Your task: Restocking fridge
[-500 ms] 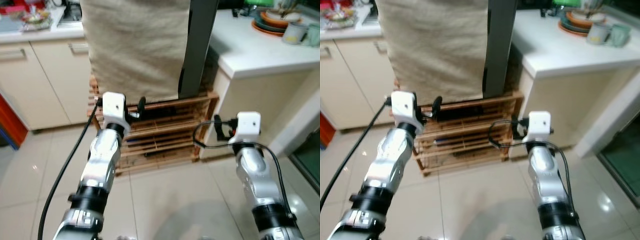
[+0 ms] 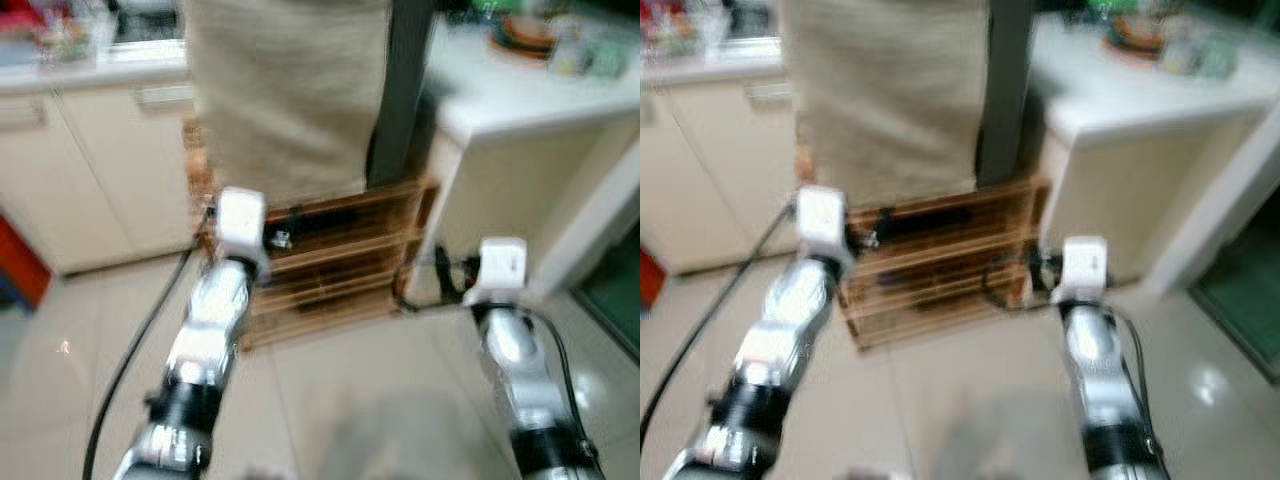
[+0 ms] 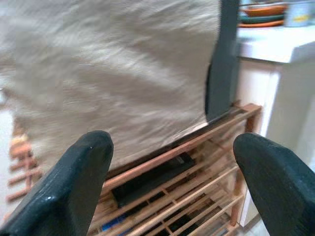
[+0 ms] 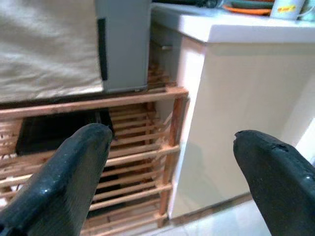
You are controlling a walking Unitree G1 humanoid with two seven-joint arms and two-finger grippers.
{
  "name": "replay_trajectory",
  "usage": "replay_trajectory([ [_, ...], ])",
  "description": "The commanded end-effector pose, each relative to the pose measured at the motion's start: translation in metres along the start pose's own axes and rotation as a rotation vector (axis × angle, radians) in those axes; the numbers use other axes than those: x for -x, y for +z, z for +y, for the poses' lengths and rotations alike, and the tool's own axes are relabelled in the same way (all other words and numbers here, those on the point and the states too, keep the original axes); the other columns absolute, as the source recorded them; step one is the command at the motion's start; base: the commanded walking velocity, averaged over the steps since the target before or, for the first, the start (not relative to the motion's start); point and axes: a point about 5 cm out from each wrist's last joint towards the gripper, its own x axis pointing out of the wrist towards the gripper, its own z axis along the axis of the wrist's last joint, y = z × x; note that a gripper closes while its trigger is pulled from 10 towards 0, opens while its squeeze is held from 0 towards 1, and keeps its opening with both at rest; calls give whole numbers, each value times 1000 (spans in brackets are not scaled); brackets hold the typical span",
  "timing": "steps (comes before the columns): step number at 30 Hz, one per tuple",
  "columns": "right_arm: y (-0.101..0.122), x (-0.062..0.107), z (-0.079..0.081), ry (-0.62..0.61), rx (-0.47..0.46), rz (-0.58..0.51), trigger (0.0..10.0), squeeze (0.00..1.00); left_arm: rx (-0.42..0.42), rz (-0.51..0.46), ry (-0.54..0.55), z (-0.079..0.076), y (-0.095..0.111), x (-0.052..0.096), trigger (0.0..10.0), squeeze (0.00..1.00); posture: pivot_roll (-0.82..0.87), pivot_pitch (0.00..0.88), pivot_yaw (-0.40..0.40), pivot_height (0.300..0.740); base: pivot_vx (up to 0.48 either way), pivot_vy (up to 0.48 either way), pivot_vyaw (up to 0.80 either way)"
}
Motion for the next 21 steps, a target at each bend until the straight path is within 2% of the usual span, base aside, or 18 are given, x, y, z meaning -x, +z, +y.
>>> replay_trajectory([
  [1, 8, -1, 12, 45, -1, -37, 10000, 0, -40, 23, 32, 10, -1, 0, 10000, 0, -87, 0, 50, 740, 0, 480, 0],
  [3, 2, 3, 16, 50, -3, -24, 10000, 0, -94, 14, 50, 13, -2, -1, 10000, 0, -80, 0, 45, 740, 0, 240, 0],
  [5, 0, 4, 15, 34, -23, -15, 10000, 0, -102, 23, 55, 14, -3, -1, 10000, 0, -78, 0, 43, 740, 0, 0, 0],
  [6, -1, 4, 12, 14, -53, -7, 10000, 0, -64, -2, 40, 13, 2, -1, 10000, 0, -79, 0, 37, 740, 0, 0, 0],
  [7, -1, 4, 12, 14, -53, -7, 10000, 0, -64, -2, 40, 13, 2, -1, 10000, 0, -79, 0, 37, 740, 0, 0, 0],
  [8, 0, 4, 12, 14, -56, -7, 10000, 0, -30, -9, 25, 11, 3, 0, 10000, 0, -76, 0, 31, 740, 0, 0, 0],
  [17, 2, 0, 16, 74, -25, -12, 10000, 0, 1, -2, 98, 18, -2, 2, 10000, 0, -58, 0, -20, 740, 453, 0, 0],
  [21, 5, 0, 14, 90, -13, -23, 10000, 0, 2, 5, 95, 16, -5, 3, 10000, 0, -61, 0, -24, 740, 458, 0, 0],
])
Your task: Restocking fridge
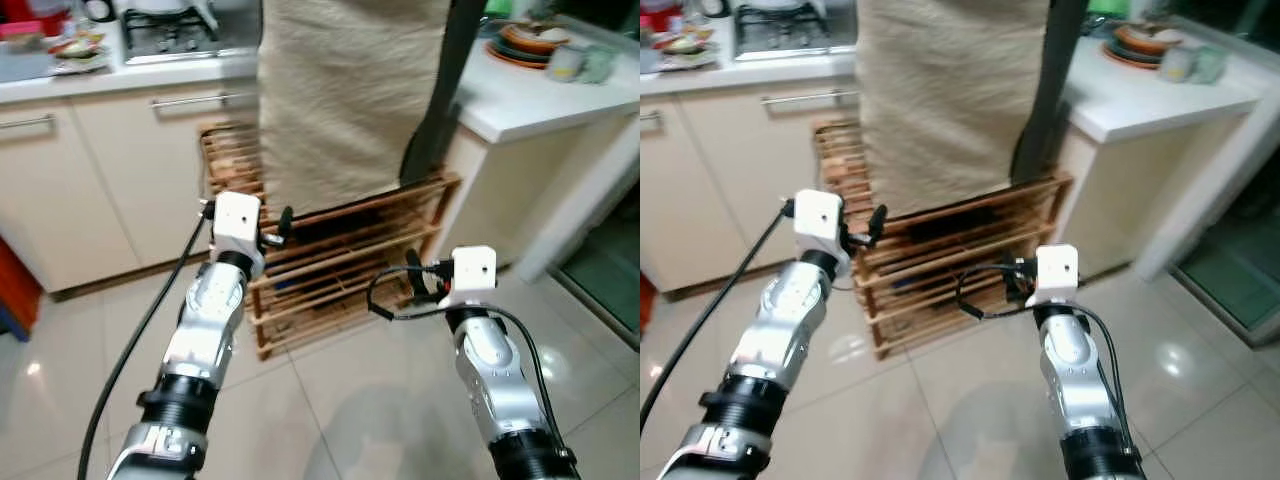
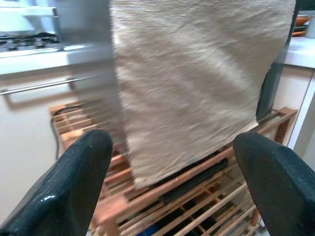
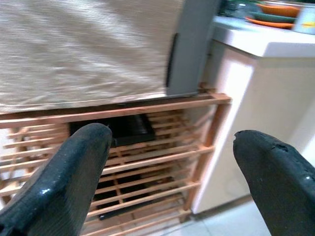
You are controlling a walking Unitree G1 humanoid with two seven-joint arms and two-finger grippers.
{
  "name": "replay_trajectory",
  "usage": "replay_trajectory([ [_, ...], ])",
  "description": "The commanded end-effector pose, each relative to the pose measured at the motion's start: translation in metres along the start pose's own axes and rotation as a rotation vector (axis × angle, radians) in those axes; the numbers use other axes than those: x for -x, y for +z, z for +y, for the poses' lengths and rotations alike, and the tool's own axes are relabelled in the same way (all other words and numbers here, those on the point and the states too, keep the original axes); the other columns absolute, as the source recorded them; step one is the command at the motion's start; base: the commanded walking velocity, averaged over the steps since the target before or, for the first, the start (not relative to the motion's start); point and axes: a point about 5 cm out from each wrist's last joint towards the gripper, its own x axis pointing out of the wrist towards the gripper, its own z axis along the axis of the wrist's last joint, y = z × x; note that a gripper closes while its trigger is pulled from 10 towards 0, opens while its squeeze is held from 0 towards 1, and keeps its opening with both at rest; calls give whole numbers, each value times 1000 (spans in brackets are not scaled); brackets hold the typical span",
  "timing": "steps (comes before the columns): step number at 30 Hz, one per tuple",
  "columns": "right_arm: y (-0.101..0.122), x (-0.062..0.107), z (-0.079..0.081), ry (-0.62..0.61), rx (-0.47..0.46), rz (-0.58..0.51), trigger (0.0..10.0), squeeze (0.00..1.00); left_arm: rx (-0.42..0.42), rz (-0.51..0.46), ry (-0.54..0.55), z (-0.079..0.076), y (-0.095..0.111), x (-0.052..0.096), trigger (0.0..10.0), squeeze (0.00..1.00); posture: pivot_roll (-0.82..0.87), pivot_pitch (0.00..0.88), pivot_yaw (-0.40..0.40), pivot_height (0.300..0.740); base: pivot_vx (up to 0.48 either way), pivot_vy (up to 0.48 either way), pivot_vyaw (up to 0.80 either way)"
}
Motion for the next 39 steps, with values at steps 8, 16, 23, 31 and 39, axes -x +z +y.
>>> replay_trajectory([
  [8, 4, -3, -5, 1, 14, -20, 10000, 0, -4, -5, -44, -9, -1, -2, 10000, 0, -62, 0, -11, 740, 395, 90, 0],
  [16, 1, -4, -5, 6, 5, -12, 10000, 0, 54, -63, -76, -12, 11, -3, 10000, 0, -53, 0, -8, 740, 0, 478, -225],
  [23, -1, -5, -7, -2, 5, -10, 10000, 0, 75, -139, -144, -20, 23, 2, 10000, 0, -44, 0, -2, 740, 0, 464, -750],
  [31, 0, -8, -6, -4, -1, -13, 10000, 0, 46, -116, -118, -13, 19, 2, 10000, 0, -36, 0, -9, 740, 0, 464, -748],
  [39, 8, -9, -12, -40, -1, -58, 10000, 0, 52, -128, -101, -10, 22, 2, 10000, 0, -39, 0, -15, 740, 0, 480, -745],
])
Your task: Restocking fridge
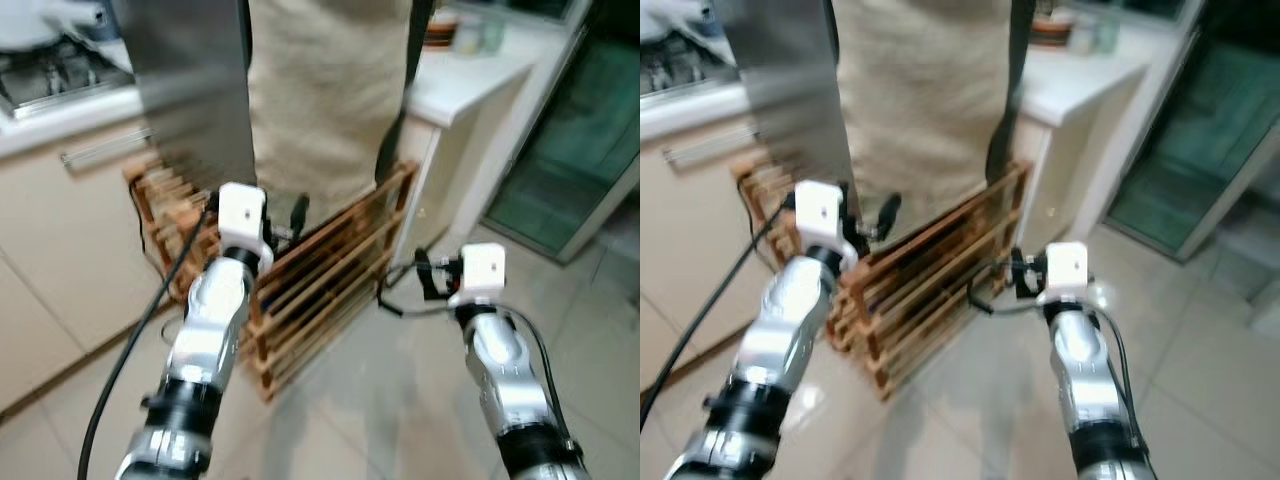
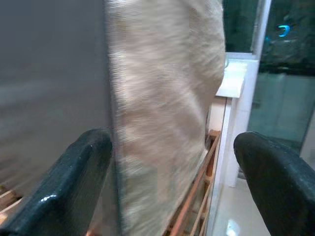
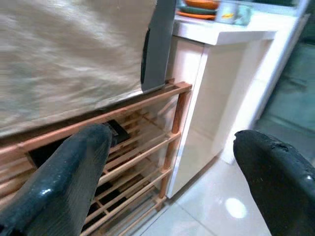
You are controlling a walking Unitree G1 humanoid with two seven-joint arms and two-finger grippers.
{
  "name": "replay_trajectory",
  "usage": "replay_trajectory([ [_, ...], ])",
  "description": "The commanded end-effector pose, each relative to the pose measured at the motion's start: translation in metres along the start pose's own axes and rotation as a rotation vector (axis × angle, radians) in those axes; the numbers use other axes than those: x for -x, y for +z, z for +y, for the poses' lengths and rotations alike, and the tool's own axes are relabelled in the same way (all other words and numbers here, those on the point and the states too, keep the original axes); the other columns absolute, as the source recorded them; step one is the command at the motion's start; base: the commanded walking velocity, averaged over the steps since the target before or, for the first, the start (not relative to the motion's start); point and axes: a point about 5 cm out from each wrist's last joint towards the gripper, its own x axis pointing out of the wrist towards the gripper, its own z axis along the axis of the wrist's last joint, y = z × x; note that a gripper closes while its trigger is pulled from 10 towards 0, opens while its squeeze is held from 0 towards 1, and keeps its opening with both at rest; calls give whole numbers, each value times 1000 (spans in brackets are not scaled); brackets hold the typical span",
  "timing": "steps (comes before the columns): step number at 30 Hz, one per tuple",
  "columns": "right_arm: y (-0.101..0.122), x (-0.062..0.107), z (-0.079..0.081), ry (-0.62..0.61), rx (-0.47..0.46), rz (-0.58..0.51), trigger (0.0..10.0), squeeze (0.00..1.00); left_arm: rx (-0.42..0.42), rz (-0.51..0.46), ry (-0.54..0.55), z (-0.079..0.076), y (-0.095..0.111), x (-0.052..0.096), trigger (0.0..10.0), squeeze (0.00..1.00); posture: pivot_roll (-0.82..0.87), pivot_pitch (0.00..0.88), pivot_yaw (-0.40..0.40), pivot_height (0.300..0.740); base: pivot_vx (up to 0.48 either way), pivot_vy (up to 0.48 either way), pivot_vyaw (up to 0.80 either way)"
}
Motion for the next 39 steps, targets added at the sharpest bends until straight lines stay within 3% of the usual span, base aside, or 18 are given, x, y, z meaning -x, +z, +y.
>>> replay_trajectory([
  [1, 14, -4, -1, -3, -2, -59, 10000, 0, 2, -19, 16, 2, 7, -3, 10000, 0, -42, 0, -14, 740, 0, 480, -738],
  [9, 39, -12, -1, -6, -2, -159, 10000, 0, -62, -79, 9, -9, 19, -8, 10000, 0, -42, 0, -20, 740, 0, 299, -273],
  [14, 48, -13, 0, -11, 3, -191, 10000, 0, -7, -101, -31, -13, 25, -8, 10000, 0, -44, 0, -21, 740, 96, 0, 0],
  [26, 40, -11, 3, -4, 2, -155, 10000, 0, 0, -78, -7, -14, 22, -7, 10000, 0, -48, 0, -19, 740, 474, 0, 0],
  [29, 40, -11, 2, -3, 6, -153, 10000, 0, 35, -35, 3, -13, 18, -8, 10000, 0, -48, 0, -20, 740, 134, 400, 0],
  [33, 39, -12, 2, -2, 10, -149, 10000, 0, 59, -48, 37, -9, 20, -8, 10000, 0, -48, 0, -20, 740, 0, 476, 0],
  [39, 34, -10, 2, 3, 16, -132, 10000, 0, -15, -110, 34, -15, 28, -5, 10000, 0, -47, 0, -23, 740, 0, 314, 0],
])
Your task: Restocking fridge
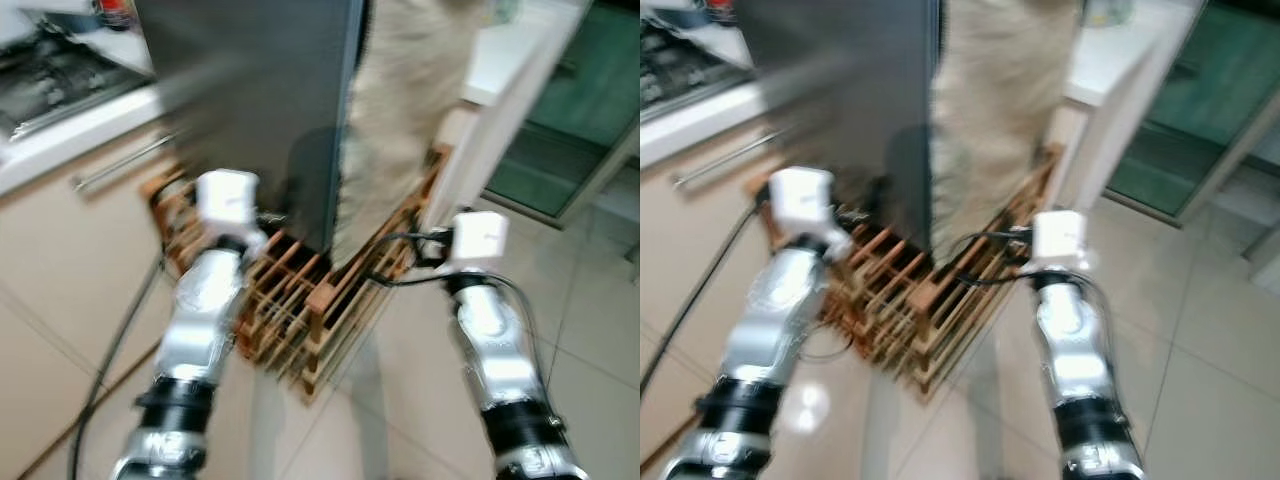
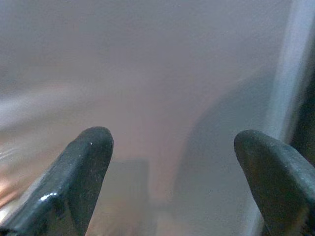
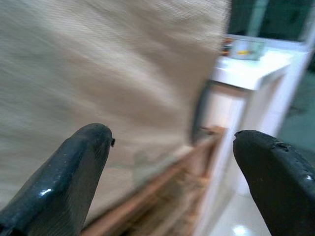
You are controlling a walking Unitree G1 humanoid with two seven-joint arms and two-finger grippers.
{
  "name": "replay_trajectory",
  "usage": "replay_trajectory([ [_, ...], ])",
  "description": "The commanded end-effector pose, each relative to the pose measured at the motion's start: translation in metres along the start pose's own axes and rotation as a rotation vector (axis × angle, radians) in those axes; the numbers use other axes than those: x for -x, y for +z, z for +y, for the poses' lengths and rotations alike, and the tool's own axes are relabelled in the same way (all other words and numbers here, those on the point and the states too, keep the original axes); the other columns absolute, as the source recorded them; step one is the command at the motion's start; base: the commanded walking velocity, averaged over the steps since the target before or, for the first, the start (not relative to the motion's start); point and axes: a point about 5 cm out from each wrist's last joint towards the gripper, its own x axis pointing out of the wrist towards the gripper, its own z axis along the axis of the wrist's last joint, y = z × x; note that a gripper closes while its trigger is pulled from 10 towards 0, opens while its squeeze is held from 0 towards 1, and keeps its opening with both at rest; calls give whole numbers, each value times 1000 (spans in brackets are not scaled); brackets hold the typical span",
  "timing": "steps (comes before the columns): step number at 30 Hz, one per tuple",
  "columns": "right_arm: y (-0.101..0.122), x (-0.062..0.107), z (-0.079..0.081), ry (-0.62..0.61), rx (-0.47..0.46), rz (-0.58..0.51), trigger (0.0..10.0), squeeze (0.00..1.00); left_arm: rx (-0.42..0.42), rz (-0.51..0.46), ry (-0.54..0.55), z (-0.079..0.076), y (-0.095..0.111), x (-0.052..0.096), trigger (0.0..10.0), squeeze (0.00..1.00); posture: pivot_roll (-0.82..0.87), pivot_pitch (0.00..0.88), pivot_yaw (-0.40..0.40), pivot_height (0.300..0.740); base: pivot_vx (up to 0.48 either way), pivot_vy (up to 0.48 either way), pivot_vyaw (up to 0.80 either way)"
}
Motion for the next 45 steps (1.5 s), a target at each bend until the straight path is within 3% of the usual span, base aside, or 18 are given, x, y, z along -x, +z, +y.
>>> replay_trajectory([
  [1, -6, 3, -5, -26, -11, 27, 10000, 0, -26, -15, -31, -7, 3, 1, 10000, 0, -47, 0, -23, 740, 0, 0, 0],
  [15, -12, 6, -9, -37, -4, 62, 10000, 0, -38, 42, -49, -11, -5, -2, 10000, 0, -56, 0, -22, 740, 0, 0, -706],
  [21, -13, 5, -8, -41, -9, 64, 10000, 0, -95, 76, -46, -12, -10, -5, 10000, 0, -54, 0, -21, 740, 0, 0, 0],
  [22, -14, 5, -8, -40, -10, 66, 10000, 0, -114, 94, -13, -7, -11, -7, 10000, 0, -53, 0, -16, 740, 0, 0, 0],
  [25, -15, 5, -7, -40, -11, 69, 10000, 0, -102, 111, 28, 1, -13, -8, 10000, 0, -54, 0, -15, 740, 0, 0, 0],
  [30, -16, 6, -7, -37, -12, 73, 10000, 0, -95, 113, 22, -1, -13, -10, 10000, 0, -53, 0, -15, 740, 0, 0, 0],
  [34, -17, 6, -7, -36, -12, 76, 10000, 0, -96, 183, 7, -7, -22, -19, 10000, 0, -53, 0, -17, 740, 0, 0, 0],
  [40, -17, 6, -5, -33, -15, 76, 10000, 0, -130, 174, 3, -4, -19, -32, 10000, 0, -64, 0, -11, 740, 0, 0, 0],
  [45, -17, 8, -5, -42, -19, 74, 10000, 0, -83, 157, -25, -6, -12, -41, 10000, 0, -77, 0, -2, 740, 0, 0, 0],
])
